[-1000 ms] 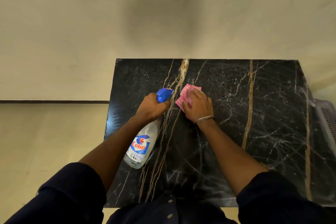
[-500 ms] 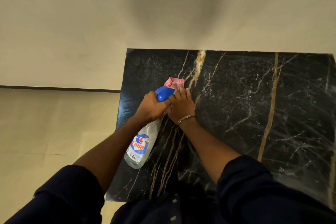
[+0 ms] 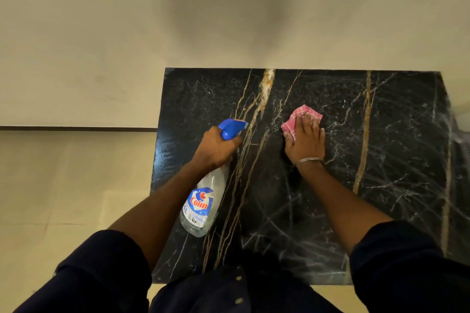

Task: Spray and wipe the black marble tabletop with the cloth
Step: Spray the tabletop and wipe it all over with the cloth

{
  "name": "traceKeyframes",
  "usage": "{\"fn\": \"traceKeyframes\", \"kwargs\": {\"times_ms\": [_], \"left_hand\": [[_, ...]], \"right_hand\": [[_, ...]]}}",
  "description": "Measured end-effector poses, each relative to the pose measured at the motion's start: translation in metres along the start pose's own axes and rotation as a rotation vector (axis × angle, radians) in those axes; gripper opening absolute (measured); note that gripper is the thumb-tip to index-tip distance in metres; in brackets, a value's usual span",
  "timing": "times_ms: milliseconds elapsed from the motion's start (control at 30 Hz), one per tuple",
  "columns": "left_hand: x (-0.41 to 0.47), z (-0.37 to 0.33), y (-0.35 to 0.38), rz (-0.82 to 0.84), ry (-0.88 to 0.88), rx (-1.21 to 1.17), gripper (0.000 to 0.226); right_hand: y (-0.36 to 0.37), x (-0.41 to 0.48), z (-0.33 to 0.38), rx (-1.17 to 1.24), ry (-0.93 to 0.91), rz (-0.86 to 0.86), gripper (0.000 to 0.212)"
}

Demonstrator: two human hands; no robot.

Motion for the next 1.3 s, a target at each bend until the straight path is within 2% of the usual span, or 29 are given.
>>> {"fn": "traceKeyframes", "kwargs": {"times_ms": [100, 333, 500, 800, 1000, 1200, 1300], "left_hand": [[-0.001, 0.003, 0.002, 0.000, -0.013, -0.004, 0.014], [-0.003, 0.005, -0.004, -0.081, -0.018, 0.030, 0.021], [0.001, 0.000, -0.007, -0.055, -0.010, 0.024, 0.020], [0.003, -0.009, 0.006, -0.032, -0.066, 0.023, 0.023], [-0.011, -0.013, 0.019, -0.096, -0.108, 0.012, 0.023], [-0.034, -0.022, 0.022, -0.168, -0.084, 0.031, 0.012], [-0.041, -0.019, 0.017, -0.191, -0.106, 0.059, 0.018]], "right_hand": [[0.002, -0.014, 0.027, -0.009, -0.010, 0.022, 0.065], [0.012, -0.053, 0.126, -0.054, -0.239, 0.129, 0.065], [0.009, -0.046, 0.106, -0.067, -0.370, 0.095, 0.064], [-0.008, 0.001, -0.025, -0.055, -0.075, 0.012, 0.066], [-0.005, -0.013, 0.001, 0.039, 0.038, 0.032, 0.070], [0.007, -0.058, 0.084, -0.032, -0.258, 0.119, 0.070], [0.015, -0.076, 0.114, -0.112, -0.377, 0.155, 0.071]]}}
Point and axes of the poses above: each hand's wrist, its own x-axis towards the middle knuckle, its own y-axis out of the palm, z = x × y, the point moved 3 cm from there along x, towards the middle knuckle, and after that the axes turned 11 degrees about y, right-handed, at the moved point
